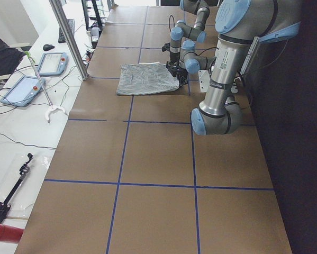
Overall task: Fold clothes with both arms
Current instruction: 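Hold the shirt's near edge with both grippers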
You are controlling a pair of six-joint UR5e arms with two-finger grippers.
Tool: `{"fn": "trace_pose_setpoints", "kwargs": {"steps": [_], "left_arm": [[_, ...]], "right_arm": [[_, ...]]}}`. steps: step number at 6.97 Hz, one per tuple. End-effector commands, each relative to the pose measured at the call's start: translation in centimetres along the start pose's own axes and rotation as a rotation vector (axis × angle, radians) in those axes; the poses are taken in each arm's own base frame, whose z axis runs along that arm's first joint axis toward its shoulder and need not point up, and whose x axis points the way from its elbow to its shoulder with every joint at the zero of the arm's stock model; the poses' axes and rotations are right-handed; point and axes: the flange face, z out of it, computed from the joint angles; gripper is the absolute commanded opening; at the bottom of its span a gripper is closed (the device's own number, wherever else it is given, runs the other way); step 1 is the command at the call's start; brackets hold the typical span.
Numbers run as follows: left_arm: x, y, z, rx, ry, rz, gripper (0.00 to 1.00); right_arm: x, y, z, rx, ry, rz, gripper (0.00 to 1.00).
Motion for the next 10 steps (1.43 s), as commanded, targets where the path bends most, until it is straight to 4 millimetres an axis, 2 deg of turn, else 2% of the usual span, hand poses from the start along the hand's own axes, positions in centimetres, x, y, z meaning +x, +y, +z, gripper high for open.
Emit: {"fn": "trace_pose_setpoints", "kwargs": {"steps": [1, 3, 4, 5, 6, 7, 8, 10], "left_arm": [[-0.01, 0.0, 0.0, 0.0, 0.0, 0.0, 0.0], [-0.01, 0.0, 0.0, 0.0, 0.0, 0.0, 0.0], [-0.06, -0.02, -0.16, 0.001, 0.002, 0.0, 0.0], [-0.06, -0.02, -0.16, 0.001, 0.002, 0.0, 0.0], [-0.05, -0.01, -0.23, 0.001, 0.003, 0.0, 0.0], [-0.05, -0.01, -0.23, 0.001, 0.003, 0.0, 0.0], [-0.12, -0.04, -0.18, 0.001, 0.002, 0.0, 0.0], [-0.12, -0.04, -0.18, 0.001, 0.002, 0.0, 0.0]], "right_arm": [[-0.05, -0.11, 1.01, 0.009, 0.018, -0.005, 1.0], [-0.11, -0.03, 0.87, 0.006, 0.016, -0.004, 1.0], [-0.08, -0.17, 0.91, 0.008, 0.017, -0.002, 0.97], [-0.08, -0.17, 0.91, 0.008, 0.017, -0.005, 0.57], [-0.14, -0.11, 0.77, 0.006, 0.014, -0.007, 0.22], [-0.1, -0.12, 0.75, 0.006, 0.013, -0.012, 0.04], [-0.12, 0.02, 0.65, 0.004, 0.012, -0.014, 0.0], [-0.14, 0.1, 0.28, 0.002, 0.005, -0.014, 0.0]]}}
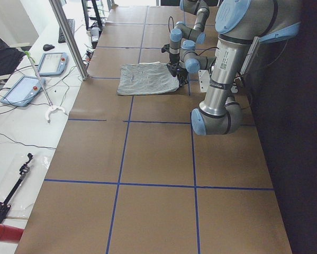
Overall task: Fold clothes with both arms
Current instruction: 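Hold the shirt's near edge with both grippers, then lift the near edge with both grippers and fold it away from the robot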
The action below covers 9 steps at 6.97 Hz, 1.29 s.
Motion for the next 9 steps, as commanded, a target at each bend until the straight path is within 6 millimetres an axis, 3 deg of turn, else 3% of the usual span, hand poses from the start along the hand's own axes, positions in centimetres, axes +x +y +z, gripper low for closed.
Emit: {"fn": "trace_pose_setpoints", "kwargs": {"steps": [1, 4, 6, 8, 9], "left_arm": [[0.1, 0.0, 0.0, 0.0, 0.001, 0.0, 0.0], [-0.3, 0.1, -1.5, -0.008, 0.026, 0.003, 0.0], [-1.2, 4.0, -2.1, -0.059, 0.03, 0.049, 0.0], [-2.2, 7.1, -4.6, -0.106, 0.04, 0.087, 0.0], [-2.9, 7.0, -6.5, -0.112, 0.046, 0.09, 0.0]], "right_arm": [[0.0, 0.1, -0.5, -0.003, -0.011, 0.003, 0.0], [0.1, 0.3, -2.1, -0.022, -0.036, -0.007, 0.0], [1.0, 1.6, -4.5, -0.061, -0.073, -0.029, 0.0], [3.4, 4.3, -5.6, -0.11, -0.079, -0.072, 0.0], [4.1, 5.2, -5.7, -0.124, -0.078, -0.086, 0.0]]}}
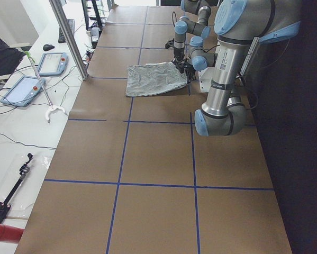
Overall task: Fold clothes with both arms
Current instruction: 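Lift the near edge with both grippers and fold it away from the robot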
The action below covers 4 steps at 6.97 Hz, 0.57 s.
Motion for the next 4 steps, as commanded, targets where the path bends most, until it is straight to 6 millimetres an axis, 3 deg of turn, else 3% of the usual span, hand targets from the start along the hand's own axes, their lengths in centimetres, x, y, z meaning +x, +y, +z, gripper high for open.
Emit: {"fn": "trace_pose_setpoints", "kwargs": {"steps": [1, 2, 4], "left_arm": [[-0.9, 1.1, -3.7, -0.028, 0.033, 0.016, 0.0], [-0.7, 0.3, -3.7, -0.016, 0.036, 0.004, 0.0], [0.1, -5.1, -2.9, 0.065, 0.029, -0.066, 0.0]], "right_arm": [[1.0, 2.4, -0.3, -0.029, -0.003, -0.03, 0.0], [0.6, 2.4, -0.4, -0.023, -0.013, -0.038, 0.0], [-1.4, -0.7, -2.0, 0.008, -0.136, -0.07, 0.0]]}}
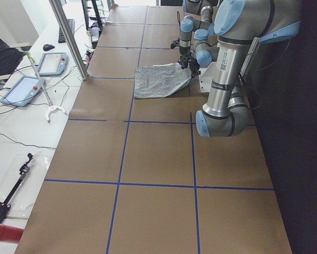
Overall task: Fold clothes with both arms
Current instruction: 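Lift the near edge with both grippers and fold it away from the robot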
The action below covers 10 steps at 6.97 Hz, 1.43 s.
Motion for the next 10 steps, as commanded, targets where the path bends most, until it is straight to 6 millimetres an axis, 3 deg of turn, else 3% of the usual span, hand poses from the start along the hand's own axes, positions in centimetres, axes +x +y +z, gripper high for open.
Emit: {"fn": "trace_pose_setpoints", "kwargs": {"steps": [1, 2, 3, 5, 6, 8, 9, 10], "left_arm": [[0.7, -5.7, 0.8, 0.085, -0.01, -0.07, 0.0], [1.0, -7.6, 1.7, 0.108, 0.003, -0.089, 0.0], [1.2, -8.0, 3.3, 0.107, 0.013, -0.095, 0.0], [1.6, -8.4, 2.9, 0.107, 0.042, -0.129, 0.0], [2.0, -12.2, 1.9, 0.152, 0.076, -0.18, 0.0], [4.0, -24.9, 2.4, 0.226, 0.102, -0.216, 0.0], [4.6, -30.4, 3.5, 0.261, 0.093, -0.203, 0.41], [4.1, -32.7, 5.4, 0.279, 0.109, -0.122, 0.99]], "right_arm": [[-1.7, -4.3, -0.6, 0.048, -0.062, -0.002, 0.0], [-2.0, -6.4, 0.3, 0.081, -0.041, -0.036, 0.0], [-2.2, -7.2, 1.0, 0.091, -0.03, -0.033, 0.0], [-4.4, -8.1, 0.0, 0.095, -0.085, -0.021, 0.0], [-7.6, -9.9, 0.0, 0.123, -0.09, 0.001, 0.0], [-16.7, -18.8, 1.4, 0.19, -0.08, -0.019, 0.0], [-19.4, -23.1, 2.3, 0.211, -0.098, -0.023, 0.0], [-19.5, -26.5, 3.3, 0.231, -0.154, -0.092, 0.99]]}}
